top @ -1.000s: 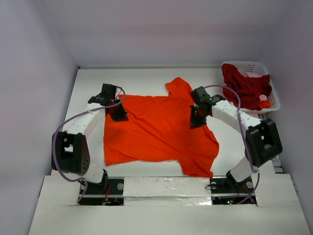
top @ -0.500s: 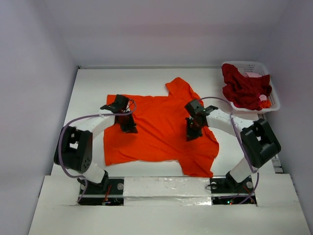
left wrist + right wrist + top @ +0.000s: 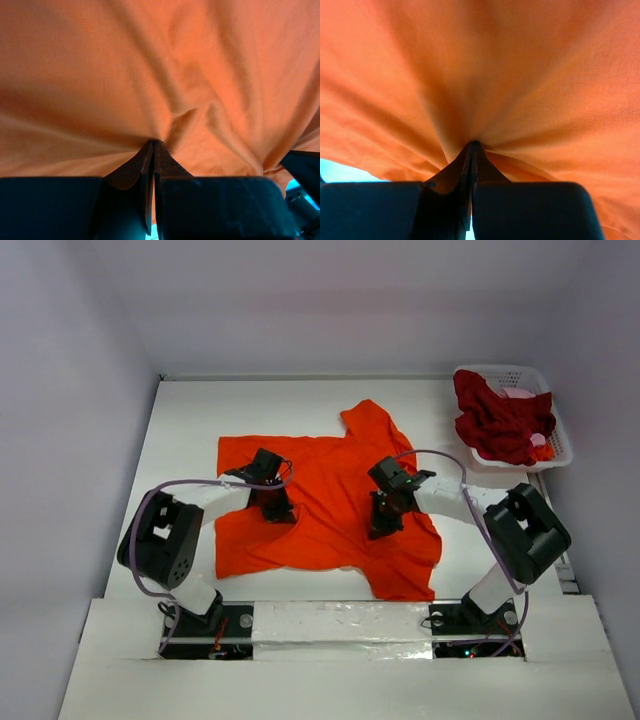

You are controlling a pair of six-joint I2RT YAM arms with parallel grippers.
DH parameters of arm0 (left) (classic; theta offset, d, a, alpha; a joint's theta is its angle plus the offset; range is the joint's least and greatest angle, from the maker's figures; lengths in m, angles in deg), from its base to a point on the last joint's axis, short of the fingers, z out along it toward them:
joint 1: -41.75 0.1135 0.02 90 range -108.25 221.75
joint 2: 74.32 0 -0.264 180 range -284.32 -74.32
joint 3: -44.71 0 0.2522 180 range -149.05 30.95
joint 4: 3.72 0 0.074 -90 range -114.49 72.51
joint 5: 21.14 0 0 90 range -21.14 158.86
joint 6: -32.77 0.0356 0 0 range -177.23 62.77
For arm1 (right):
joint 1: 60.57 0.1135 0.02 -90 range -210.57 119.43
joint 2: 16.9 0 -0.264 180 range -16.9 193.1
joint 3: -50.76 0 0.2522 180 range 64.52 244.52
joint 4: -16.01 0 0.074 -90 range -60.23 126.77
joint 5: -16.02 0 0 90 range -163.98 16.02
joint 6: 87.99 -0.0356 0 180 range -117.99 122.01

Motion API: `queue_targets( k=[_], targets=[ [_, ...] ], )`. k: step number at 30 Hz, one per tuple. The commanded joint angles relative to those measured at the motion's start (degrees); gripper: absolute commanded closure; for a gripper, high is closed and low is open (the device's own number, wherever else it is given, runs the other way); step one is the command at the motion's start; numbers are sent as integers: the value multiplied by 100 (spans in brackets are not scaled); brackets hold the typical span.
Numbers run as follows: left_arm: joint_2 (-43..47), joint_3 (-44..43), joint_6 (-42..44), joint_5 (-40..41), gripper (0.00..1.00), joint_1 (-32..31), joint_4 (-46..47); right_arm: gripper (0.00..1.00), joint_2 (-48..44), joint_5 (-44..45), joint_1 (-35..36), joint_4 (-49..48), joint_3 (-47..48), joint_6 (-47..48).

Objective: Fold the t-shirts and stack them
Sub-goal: Flatten out the tshirt

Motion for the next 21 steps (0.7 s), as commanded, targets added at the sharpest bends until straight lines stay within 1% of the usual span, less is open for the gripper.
queue_targets(
  k=[1, 4, 8, 13, 21],
  targets=[
    [53, 420, -60, 275, 100, -131, -468, 100, -94, -55, 210, -147, -351, -233],
    [255, 526, -130, 240, 100, -184, -644, 100, -340, -81, 324, -139, -596, -347],
    [546, 640, -201, 249, 100, -237, -916, 100, -718, -38, 377, 115, -799, -470],
    [949, 623, -183, 415, 100, -290, -1557, 100, -1306, 50, 377, 476, -896, -585],
    [1451, 596, -271, 469, 100, -290, -2120, 100, -1597, 86, 377, 802, -791, -673]
  ],
)
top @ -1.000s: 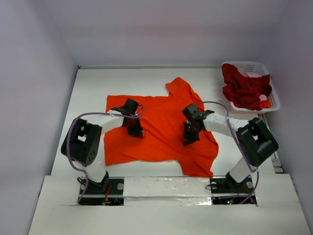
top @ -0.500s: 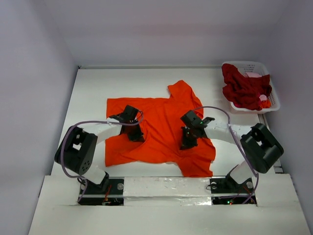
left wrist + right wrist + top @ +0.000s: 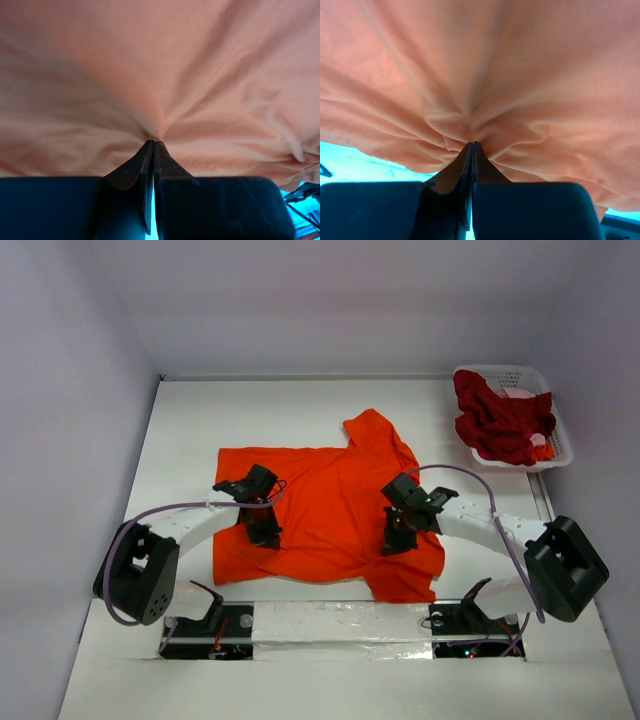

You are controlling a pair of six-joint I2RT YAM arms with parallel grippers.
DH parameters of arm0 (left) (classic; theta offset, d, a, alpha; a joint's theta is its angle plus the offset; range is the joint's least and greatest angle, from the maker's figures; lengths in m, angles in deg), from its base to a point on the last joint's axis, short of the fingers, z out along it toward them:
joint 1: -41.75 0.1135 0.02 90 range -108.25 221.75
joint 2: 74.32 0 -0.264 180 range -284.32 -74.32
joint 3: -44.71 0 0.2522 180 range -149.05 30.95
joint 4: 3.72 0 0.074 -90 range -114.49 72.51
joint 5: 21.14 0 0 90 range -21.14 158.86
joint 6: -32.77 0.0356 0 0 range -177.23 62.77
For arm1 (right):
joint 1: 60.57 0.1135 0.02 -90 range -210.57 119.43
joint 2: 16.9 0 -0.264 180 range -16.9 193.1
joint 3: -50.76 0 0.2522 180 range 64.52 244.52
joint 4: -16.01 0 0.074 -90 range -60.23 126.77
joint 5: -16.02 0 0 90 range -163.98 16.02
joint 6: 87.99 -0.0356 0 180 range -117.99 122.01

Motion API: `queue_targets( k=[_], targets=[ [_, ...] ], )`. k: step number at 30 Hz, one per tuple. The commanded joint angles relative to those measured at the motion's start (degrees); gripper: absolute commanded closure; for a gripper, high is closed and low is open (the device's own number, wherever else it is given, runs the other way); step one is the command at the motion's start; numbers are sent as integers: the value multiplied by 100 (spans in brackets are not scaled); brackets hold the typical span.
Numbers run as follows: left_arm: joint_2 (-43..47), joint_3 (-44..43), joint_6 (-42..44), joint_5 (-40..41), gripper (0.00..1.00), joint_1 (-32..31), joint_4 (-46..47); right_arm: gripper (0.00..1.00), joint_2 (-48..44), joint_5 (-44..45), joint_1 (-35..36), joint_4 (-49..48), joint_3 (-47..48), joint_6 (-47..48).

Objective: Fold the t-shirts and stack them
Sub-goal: Flatten out the tshirt

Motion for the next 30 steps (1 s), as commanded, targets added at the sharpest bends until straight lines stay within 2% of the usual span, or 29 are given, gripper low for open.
queue_targets(
  k=[1, 6, 11, 15, 20, 30],
  targets=[
    [343, 87, -70, 112, 100, -23, -527, 100, -133, 99, 49, 244, 88, -122],
    [616, 88, -175, 121, 100, -23, -729, 100, -353, 46, 101, 280, 0, -237],
    [801, -746, -211, 490, 100, -23, -1116, 100, -195, 248, 224, 429, 254, -114],
    [731, -976, -167, 762, 100, -23, -1257, 100, -274, 266, 225, 394, 220, -210],
    [529, -854, -97, 816, 100, -23, -1143, 100, -186, 362, 225, 403, 237, -175],
    [379, -239, 220, 245, 100, -23, -1275, 100, -212, -24, 277, 367, -141, -219]
  ],
)
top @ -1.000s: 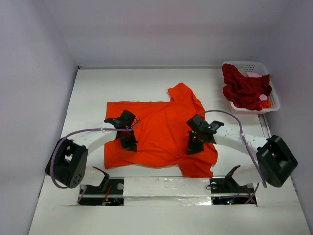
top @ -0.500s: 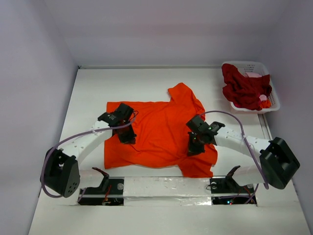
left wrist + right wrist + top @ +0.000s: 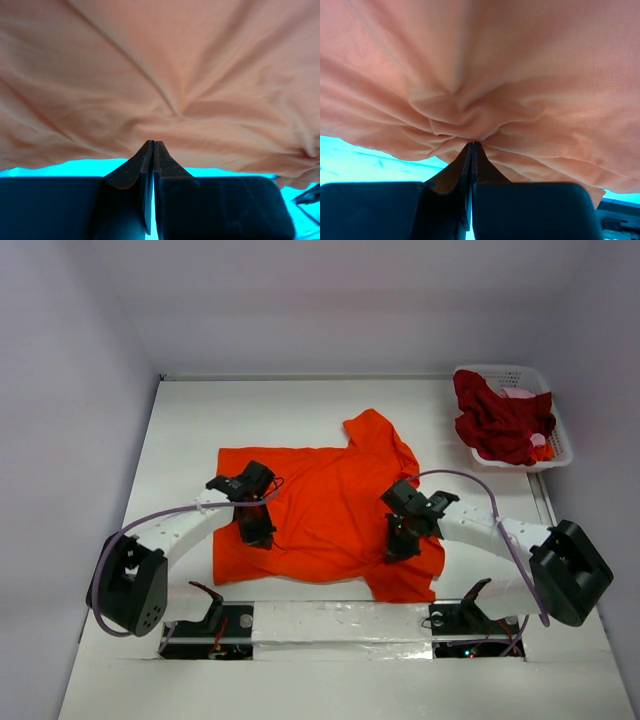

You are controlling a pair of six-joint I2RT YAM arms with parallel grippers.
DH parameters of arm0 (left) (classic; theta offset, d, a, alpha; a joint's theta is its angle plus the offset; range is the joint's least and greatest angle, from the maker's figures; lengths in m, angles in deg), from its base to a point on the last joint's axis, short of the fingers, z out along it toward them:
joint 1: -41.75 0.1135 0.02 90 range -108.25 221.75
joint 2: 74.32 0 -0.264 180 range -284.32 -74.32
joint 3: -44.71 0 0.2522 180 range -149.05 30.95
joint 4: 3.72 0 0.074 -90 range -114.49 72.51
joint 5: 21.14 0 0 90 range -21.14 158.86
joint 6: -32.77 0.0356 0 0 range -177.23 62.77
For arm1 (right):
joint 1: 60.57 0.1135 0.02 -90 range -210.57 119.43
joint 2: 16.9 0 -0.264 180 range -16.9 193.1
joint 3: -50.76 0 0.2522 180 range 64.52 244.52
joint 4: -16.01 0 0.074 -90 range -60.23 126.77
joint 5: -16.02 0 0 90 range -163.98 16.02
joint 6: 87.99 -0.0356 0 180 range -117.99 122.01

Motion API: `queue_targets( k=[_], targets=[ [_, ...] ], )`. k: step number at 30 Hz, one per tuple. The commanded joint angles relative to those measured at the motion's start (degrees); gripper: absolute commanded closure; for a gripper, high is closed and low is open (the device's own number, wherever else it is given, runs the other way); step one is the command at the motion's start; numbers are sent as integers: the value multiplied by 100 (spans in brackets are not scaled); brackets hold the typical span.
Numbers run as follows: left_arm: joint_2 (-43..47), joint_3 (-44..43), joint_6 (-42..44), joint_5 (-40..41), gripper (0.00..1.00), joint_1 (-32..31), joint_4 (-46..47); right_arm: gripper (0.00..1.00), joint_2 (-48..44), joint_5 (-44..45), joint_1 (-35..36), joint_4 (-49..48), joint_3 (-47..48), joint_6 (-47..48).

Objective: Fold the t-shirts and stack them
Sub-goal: Flatten out the tshirt

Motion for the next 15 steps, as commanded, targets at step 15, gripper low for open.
queue_targets(
  k=[15],
  targets=[
    [653, -761, 230, -249, 100, -23, -769, 100, -1323, 115, 78, 578, 136, -36]
  ],
)
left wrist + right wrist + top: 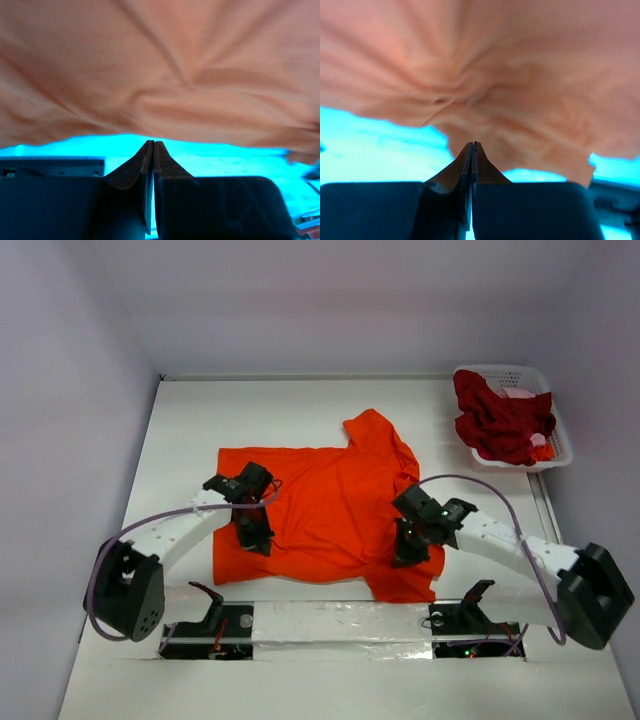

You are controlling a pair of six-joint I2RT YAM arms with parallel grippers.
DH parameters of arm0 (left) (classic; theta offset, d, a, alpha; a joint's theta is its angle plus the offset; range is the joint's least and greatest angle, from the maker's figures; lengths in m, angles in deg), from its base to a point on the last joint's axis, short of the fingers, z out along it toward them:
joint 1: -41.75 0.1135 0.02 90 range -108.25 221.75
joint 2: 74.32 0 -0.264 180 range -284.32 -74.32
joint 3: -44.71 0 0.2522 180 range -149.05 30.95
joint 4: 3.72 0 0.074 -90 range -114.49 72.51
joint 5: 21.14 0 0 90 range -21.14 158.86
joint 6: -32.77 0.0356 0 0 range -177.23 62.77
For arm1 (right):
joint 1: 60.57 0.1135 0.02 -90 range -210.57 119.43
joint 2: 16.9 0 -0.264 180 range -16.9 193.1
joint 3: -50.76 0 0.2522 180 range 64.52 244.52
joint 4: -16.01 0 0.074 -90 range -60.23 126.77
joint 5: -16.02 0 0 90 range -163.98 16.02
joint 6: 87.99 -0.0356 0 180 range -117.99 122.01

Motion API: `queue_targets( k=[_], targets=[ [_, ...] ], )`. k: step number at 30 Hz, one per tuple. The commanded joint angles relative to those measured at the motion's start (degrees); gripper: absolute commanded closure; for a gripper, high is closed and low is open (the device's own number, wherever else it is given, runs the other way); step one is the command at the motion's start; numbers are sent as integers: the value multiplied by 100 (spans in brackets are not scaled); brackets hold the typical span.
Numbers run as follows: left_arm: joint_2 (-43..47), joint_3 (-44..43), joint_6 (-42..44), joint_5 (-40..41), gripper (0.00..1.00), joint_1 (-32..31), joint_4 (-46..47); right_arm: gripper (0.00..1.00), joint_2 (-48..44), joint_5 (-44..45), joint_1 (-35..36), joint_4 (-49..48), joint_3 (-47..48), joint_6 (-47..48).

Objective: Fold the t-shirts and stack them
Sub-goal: Flatten out the tshirt, then grap the side of the flattened tshirt furthest away from the robot with both arms

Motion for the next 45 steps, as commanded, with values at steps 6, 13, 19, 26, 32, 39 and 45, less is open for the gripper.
queue_targets(
  k=[6, 13, 19, 26, 32, 39, 45],
  targets=[
    [255, -2544, 151, 861, 72, -23, -249, 59, -375, 1190, 52, 880, 2956, 651],
    [-887, -3258, 353, 1563, 12, 662, 1271, 31, 2278, 1729, -842, 890, 5506, 1680],
    [-2135, -3786, 801, 2477, 3, 1399, 2010, 30, 4932, 1711, -2125, 1117, 7973, 2471],
    [-2619, -4111, 1048, 2436, 2, 2357, 2626, 26, 6719, 483, -2987, 1200, 10799, 2428],
    [-2848, -4340, 1196, 2154, 6, 2552, 2732, 27, 7246, -652, -3270, 855, 11142, 2323],
    [-2971, -4217, 1346, 1680, 8, 2605, 2872, 29, 7695, -1663, -3270, 714, 11212, 2085],
    [-3068, -4208, 1452, 1477, 8, 2771, 2881, 30, 7844, -1007, -3200, 1056, 11010, 2199]
  ],
)
